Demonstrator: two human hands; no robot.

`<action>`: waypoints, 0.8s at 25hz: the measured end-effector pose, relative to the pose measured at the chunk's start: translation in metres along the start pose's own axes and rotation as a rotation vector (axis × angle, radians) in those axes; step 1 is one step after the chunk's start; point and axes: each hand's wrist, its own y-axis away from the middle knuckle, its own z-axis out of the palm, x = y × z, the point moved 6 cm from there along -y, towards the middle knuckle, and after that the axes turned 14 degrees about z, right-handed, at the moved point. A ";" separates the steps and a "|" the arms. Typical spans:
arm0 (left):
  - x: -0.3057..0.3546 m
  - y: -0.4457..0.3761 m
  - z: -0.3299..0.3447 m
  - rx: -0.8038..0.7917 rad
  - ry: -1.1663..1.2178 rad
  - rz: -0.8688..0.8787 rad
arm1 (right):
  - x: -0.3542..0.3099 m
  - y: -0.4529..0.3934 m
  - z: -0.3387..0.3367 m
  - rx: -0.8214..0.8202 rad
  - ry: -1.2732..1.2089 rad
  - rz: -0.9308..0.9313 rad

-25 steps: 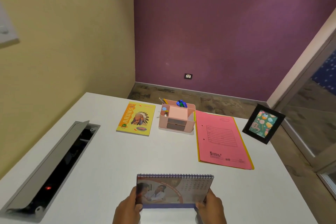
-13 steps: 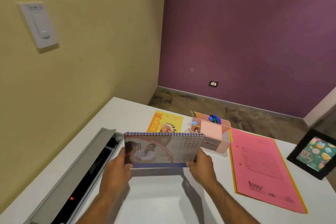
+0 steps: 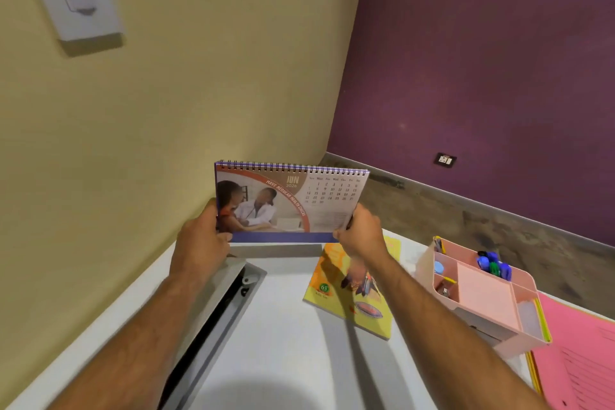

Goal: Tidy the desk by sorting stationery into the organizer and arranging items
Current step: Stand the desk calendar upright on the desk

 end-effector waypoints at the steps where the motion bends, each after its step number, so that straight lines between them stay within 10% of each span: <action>1: -0.010 -0.008 0.006 0.004 0.004 -0.005 | -0.003 -0.012 0.010 -0.011 0.014 -0.001; 20: -0.115 -0.049 0.060 0.054 -0.001 -0.123 | -0.005 -0.104 0.115 -0.097 0.052 -0.035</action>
